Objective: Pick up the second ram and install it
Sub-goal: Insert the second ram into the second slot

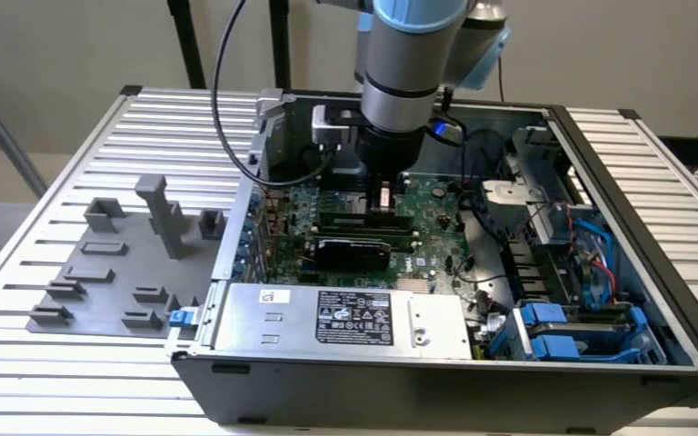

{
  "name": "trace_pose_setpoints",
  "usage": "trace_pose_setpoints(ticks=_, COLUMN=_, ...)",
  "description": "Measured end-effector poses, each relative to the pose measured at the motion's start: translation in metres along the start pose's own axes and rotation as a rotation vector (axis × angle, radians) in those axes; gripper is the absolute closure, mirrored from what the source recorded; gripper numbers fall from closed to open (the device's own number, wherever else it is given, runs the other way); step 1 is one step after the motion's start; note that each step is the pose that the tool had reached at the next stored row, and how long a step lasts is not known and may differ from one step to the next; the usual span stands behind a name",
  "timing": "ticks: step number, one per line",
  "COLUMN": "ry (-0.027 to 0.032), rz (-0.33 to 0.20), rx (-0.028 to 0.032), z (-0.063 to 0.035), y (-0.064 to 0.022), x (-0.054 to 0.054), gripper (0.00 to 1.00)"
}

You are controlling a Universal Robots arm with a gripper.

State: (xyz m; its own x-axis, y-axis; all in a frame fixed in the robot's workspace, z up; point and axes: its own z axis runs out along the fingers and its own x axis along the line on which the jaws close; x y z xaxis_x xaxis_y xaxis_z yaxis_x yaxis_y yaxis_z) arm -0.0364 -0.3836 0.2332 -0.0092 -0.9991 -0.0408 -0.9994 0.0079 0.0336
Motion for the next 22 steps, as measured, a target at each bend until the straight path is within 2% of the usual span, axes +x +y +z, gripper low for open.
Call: trace_pose_setpoints(ticks=22, ry=-0.0011, rz=0.0, rx=0.0002, z=0.0065, y=-0.0016, x=0.0025, gripper=1.0)
